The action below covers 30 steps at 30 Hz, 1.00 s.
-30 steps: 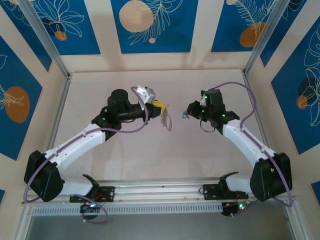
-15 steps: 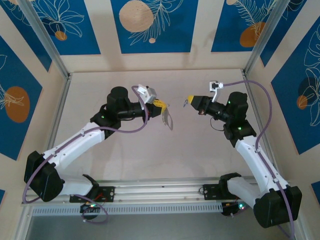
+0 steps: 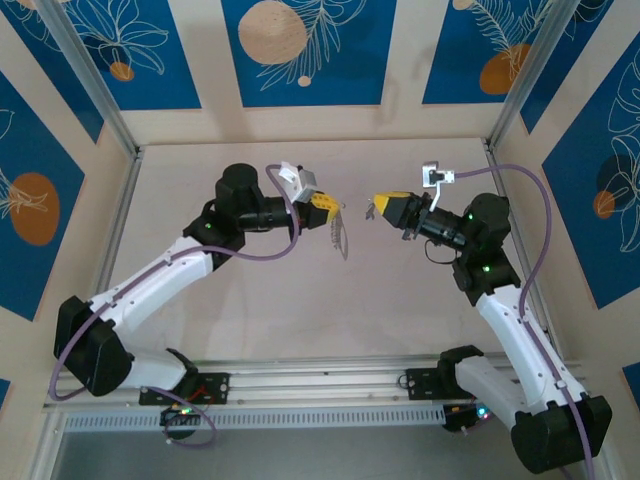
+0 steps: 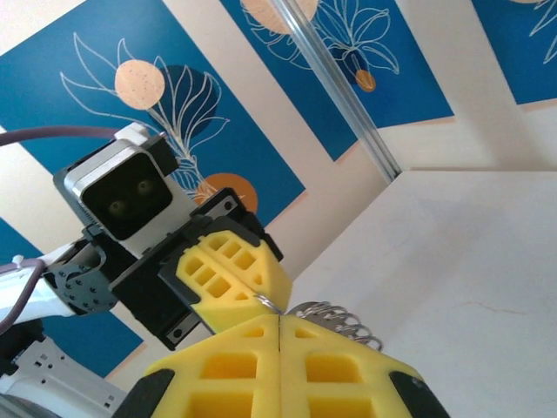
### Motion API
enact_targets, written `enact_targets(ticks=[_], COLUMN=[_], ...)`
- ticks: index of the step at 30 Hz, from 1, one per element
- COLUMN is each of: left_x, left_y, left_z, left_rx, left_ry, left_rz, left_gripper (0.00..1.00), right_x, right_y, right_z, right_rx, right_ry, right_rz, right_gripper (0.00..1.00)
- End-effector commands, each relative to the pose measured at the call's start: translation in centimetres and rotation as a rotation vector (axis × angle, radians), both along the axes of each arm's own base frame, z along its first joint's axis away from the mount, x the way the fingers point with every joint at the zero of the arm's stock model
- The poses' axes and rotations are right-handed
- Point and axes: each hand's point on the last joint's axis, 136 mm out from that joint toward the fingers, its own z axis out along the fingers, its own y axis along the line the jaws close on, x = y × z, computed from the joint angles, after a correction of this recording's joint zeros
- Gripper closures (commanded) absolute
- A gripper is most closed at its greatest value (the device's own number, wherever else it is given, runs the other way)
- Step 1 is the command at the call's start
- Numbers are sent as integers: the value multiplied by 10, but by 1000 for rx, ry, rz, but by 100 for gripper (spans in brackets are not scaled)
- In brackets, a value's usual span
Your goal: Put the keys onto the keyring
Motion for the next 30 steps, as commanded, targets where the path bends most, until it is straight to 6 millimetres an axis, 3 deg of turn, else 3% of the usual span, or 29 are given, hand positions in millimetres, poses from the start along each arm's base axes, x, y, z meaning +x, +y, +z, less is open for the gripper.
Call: enact_targets(ticks=[1,16,30], left_x=[-7,-9,-18], left_y=[-7,-11,-13], left_z=[24,22,24], left_rx=[-43,-30,-18], left_ry=[-78,-59,-38], left_rz=[-49,-87,-144], left_gripper=[100,100,100], right_x=[-6,-5,-1], right_y=[8,41,46], right_z=[8,9,7], right_rx=[-7,-103,-218], right_ry=[-57,-121,-194], right_rz=[36,77,16], right_gripper=[100,100,100])
